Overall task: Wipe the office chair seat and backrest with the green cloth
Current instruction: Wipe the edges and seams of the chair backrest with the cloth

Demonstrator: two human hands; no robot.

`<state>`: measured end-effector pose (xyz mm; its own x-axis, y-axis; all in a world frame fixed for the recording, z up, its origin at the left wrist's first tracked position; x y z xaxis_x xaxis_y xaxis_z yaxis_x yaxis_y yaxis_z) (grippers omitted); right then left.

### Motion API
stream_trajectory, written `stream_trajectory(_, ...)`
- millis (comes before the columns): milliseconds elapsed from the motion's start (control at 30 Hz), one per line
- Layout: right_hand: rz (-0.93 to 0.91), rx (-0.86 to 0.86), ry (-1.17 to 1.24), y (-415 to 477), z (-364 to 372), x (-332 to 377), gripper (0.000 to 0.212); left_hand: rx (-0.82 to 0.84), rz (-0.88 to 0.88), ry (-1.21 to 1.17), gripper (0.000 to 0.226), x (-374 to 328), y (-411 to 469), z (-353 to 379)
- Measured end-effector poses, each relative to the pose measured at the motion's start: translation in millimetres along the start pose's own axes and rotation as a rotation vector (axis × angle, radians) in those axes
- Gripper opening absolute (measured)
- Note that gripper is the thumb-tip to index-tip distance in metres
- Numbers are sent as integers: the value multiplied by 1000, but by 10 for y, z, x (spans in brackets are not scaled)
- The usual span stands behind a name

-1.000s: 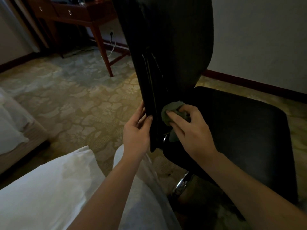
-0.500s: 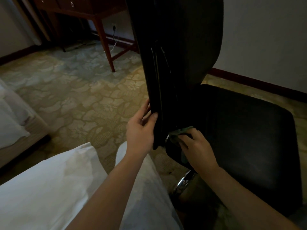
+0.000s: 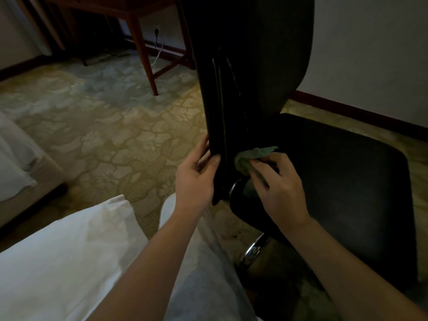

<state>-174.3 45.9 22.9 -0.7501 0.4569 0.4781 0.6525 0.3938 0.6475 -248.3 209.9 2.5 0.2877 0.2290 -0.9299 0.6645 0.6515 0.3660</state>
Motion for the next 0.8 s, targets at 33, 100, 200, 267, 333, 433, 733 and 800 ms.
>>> stream_trajectory(33,20,-1,21,-15,21,-18,20,-3,-3,-1,53,4,-5,-1)
stream_trajectory(100,65,-6,63,-50,64,-61,20,-12,4,11,53,-1,-9,0)
stream_trajectory(200,135,-11,103,-117,153,-135,18,-14,15,29,53,-8,1,10)
stream_trajectory(267,197,-6,134,-176,219,-186,17,-16,16,32,53,-10,1,12)
stream_trajectory(333,251,-2,168,-231,280,-215,15,-24,21,33,52,-12,-4,13)
stream_trajectory(433,322,57,145,-295,429,-266,11,-32,34,35,52,-24,-14,18)
stream_trajectory(733,258,62,200,-335,225,-156,19,16,45,-2,46,29,-50,-49)
stream_trajectory(800,209,28,184,-240,175,-111,18,24,-13,-14,45,122,-86,-54)
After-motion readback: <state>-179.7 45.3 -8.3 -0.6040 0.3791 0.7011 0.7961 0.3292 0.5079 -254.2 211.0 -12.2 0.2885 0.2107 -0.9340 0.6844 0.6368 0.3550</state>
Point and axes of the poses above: each hand's wrist, its own y-axis towards the middle knuckle, its own z-axis out of the palm, x = y × z, the point moved 8 cm from there along y, towards the middle knuckle, and after that the axes turned 13 degrees about z, right-handed, at the moved point
